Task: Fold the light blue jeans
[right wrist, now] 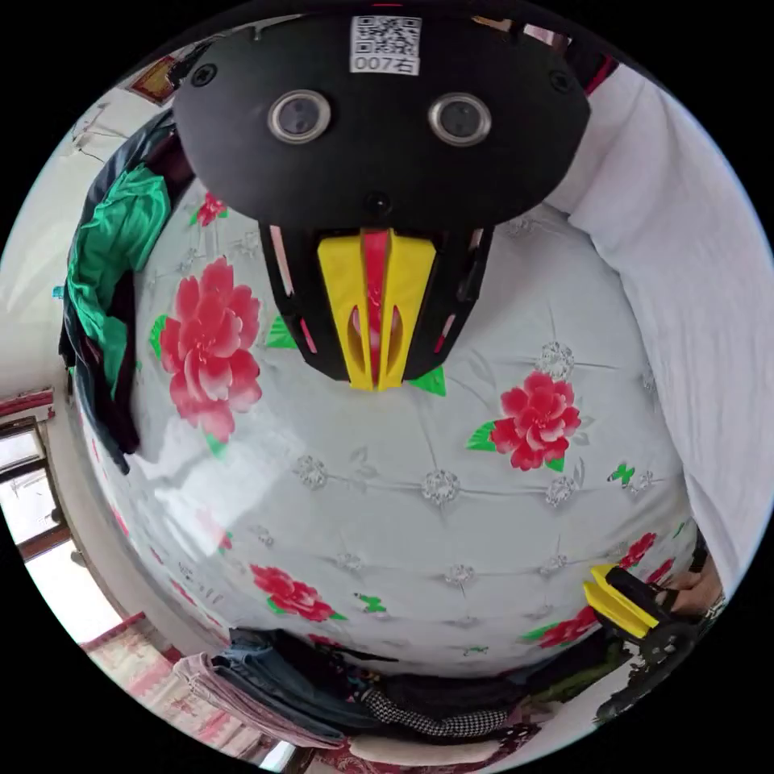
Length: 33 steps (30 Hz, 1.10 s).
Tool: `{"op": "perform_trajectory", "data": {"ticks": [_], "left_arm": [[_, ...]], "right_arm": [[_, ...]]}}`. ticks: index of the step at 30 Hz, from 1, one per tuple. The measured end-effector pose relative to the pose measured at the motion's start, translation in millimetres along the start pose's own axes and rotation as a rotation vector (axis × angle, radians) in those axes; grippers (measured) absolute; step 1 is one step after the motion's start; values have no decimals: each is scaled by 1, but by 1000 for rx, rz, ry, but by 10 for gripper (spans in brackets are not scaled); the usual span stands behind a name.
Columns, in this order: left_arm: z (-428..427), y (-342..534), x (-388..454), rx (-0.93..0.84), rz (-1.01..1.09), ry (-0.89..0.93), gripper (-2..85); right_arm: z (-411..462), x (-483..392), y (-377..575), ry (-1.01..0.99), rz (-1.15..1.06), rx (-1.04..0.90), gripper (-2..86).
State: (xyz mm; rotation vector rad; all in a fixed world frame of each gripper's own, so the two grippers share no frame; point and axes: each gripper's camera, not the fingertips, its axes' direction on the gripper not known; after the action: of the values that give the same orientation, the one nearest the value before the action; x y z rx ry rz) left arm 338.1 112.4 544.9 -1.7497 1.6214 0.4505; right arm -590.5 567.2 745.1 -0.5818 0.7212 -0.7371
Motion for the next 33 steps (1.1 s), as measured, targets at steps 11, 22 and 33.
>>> {"op": "perform_trajectory", "data": {"ticks": [11, 22, 33], "left_arm": [[21, -18, 9, -98, -27, -3, 74], [15, -14, 0, -154, 3, -9, 76], [-3, 26, -24, -129, -110, 15, 75]], "right_arm": [[-93, 164, 132, 258, 765, 177, 54], [-154, 426, 372, 663, 1131, -189, 96], [-109, 474, 341, 773, 935, -541, 18]]}}
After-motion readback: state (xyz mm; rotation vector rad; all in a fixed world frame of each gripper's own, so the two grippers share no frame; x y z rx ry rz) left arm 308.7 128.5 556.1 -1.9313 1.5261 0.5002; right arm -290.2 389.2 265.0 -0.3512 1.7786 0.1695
